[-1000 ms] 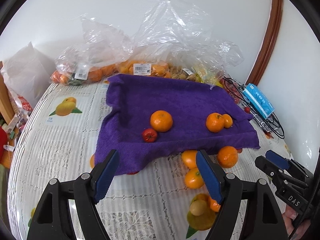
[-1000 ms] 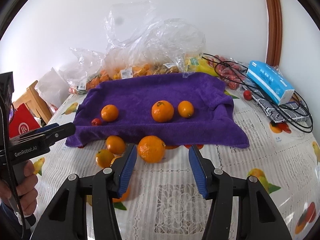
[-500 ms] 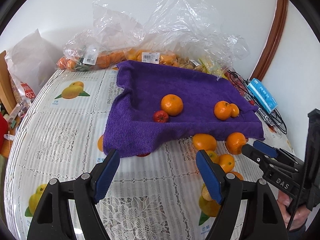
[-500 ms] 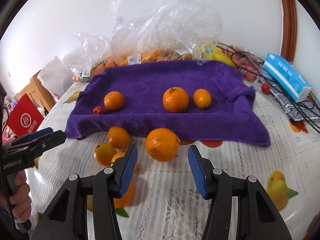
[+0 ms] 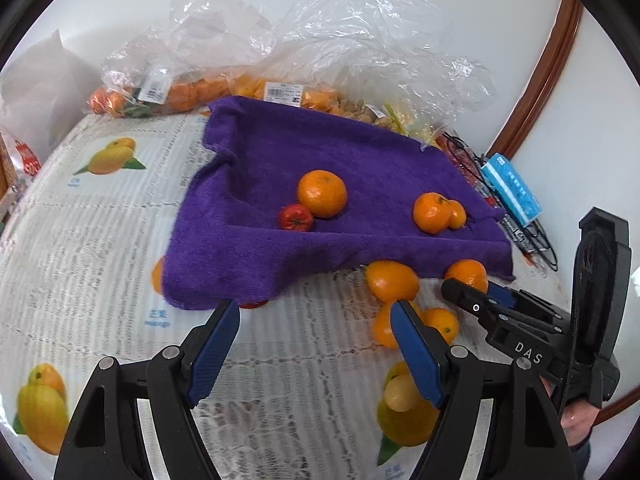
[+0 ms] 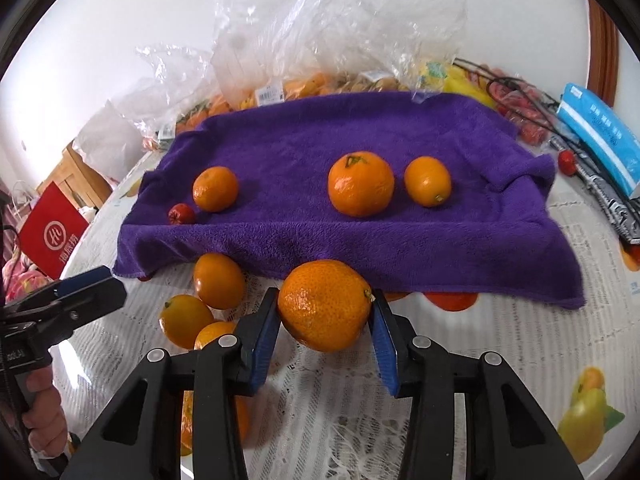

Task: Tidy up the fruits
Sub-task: 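Grasp a large orange on the tablecloth with the right tool while the left tool moves toward another orange, then grasp an oval orange on the tablecloth with the left tool while the right tool holds its orange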

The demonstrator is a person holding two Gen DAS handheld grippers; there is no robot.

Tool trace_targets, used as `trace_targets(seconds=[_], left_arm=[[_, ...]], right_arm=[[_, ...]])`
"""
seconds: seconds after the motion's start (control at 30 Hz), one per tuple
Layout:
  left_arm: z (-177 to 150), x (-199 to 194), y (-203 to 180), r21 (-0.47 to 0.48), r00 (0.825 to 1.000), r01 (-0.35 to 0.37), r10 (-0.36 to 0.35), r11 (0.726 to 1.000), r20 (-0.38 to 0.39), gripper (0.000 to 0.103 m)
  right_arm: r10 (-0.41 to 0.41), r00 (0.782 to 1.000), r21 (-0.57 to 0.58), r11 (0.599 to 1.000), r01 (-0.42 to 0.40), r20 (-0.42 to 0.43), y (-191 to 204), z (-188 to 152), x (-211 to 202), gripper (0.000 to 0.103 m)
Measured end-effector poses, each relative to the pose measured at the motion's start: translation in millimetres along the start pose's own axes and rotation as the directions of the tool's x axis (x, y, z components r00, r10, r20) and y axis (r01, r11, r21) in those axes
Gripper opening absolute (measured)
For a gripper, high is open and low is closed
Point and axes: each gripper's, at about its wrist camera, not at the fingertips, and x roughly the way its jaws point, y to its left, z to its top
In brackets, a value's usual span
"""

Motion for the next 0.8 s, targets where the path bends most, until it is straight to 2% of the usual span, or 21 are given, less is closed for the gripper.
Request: trace_targets(seconds=[0.2, 0.33, 0.47, 0.67, 0.73, 0.8], left_arm=[[10, 12, -19, 0.008, 0.998, 0.057, -0.056, 0.998, -0.016, 0.075], [18, 25, -37, 0.032, 0.997, 0.059, -0.058, 0.998, -0.045, 0.074], [21, 44, -50, 0.048, 0.995, 0.037, -0.032, 0.998, -0.098, 0.068], [22, 66, -57, 0.038, 0.986, 0.028, -0.021, 0.999, -0.167, 0.050], [21, 67, -62, 0.074, 0.988, -0.019, 0.030, 0.997, -0.151, 0.040], [20, 68, -66, 0.101, 0.988, -0.035, 0.050, 0.994, -0.149, 0.039]], right_arm=[[-0.025, 0.998, 0.007, 1.000, 0.025, 0.053, -17, -3, -29, 0.044], [-0.042, 0.997, 0.029, 0.999, 0.040, 0.060, -33, -6, -40, 0.044], [-0.067, 0.995, 0.036, 0.997, 0.064, 0.075, -47, -11, -52, 0.044], [-0.083, 0.993, 0.058, 0.995, 0.078, 0.082, -64, -18, -60, 0.044], [-0.085, 0.993, 0.066, 0.995, 0.080, 0.081, -66, -20, -59, 0.044], [-0.080, 0.994, 0.074, 0.995, 0.074, 0.079, -68, -21, -58, 0.044]])
